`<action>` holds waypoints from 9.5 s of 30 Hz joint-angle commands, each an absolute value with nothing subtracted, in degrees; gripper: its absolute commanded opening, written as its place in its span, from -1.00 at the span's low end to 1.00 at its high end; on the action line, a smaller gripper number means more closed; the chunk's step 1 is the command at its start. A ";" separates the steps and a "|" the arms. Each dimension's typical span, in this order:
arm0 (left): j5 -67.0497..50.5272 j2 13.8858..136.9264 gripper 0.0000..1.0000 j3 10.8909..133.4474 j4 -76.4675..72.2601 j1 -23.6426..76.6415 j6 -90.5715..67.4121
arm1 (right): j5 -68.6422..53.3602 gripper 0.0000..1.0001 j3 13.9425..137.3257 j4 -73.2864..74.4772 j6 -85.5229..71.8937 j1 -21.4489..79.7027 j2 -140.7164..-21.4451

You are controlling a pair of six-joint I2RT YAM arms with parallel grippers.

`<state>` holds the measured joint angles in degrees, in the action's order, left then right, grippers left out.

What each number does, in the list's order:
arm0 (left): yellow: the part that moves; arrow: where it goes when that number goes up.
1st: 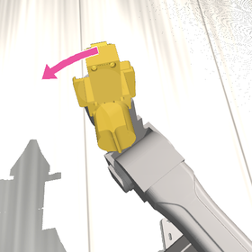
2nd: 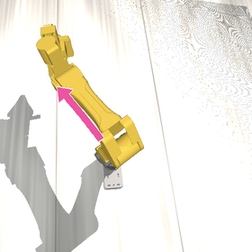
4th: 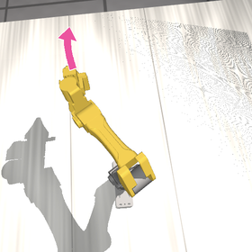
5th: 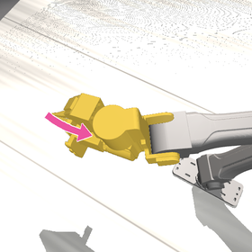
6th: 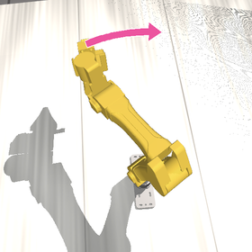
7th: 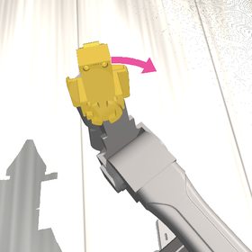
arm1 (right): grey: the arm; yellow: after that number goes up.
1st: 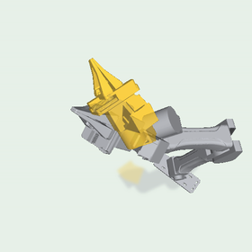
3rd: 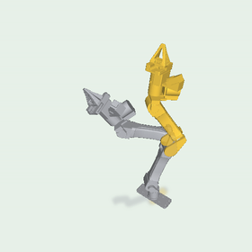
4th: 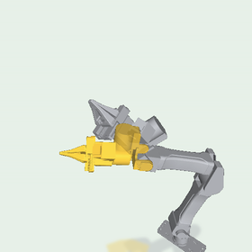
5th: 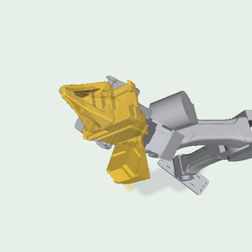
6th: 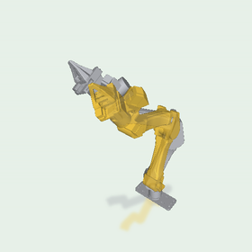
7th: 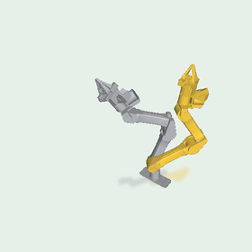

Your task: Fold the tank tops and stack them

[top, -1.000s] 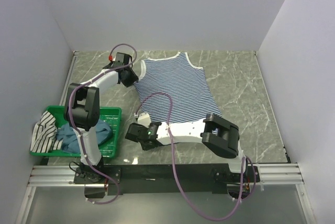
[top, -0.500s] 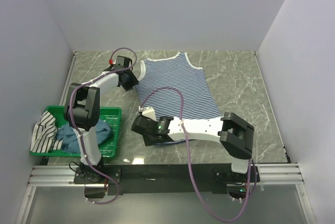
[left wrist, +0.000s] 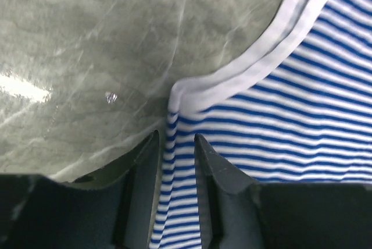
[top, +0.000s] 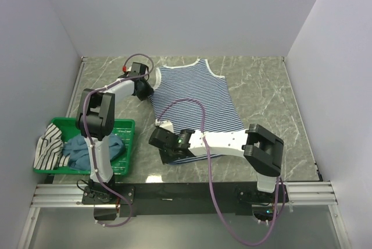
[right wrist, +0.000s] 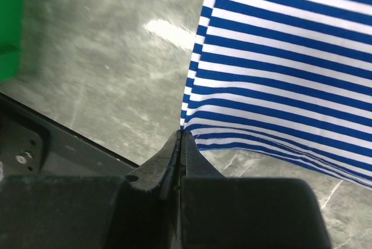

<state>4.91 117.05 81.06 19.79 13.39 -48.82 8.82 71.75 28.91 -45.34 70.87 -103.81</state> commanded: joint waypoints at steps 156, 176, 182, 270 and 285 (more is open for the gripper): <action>-7.47 97.91 -0.26 63.90 4.83 49.92 -52.73 | -5.99 -0.89 103.28 25.49 -26.98 11.25 -130.87; -5.11 106.24 0.00 70.55 6.76 60.28 -51.33 | -5.62 -0.64 76.82 15.82 -30.85 7.83 -110.14; -0.18 111.70 -0.05 77.33 13.26 65.03 -52.56 | -6.06 -0.28 77.52 17.49 -31.64 3.88 -105.04; -4.22 86.40 -0.99 50.54 5.45 68.29 -51.15 | -1.85 -0.47 83.58 18.89 -32.96 11.34 -118.39; -7.03 88.24 -0.99 50.97 0.44 67.94 -50.89 | -0.17 -1.00 83.33 19.95 -31.82 6.25 -113.03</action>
<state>-4.43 87.88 50.35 4.91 67.94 -51.70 -1.98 83.24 20.34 -33.04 9.32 -117.49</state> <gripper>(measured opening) 0.012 0.009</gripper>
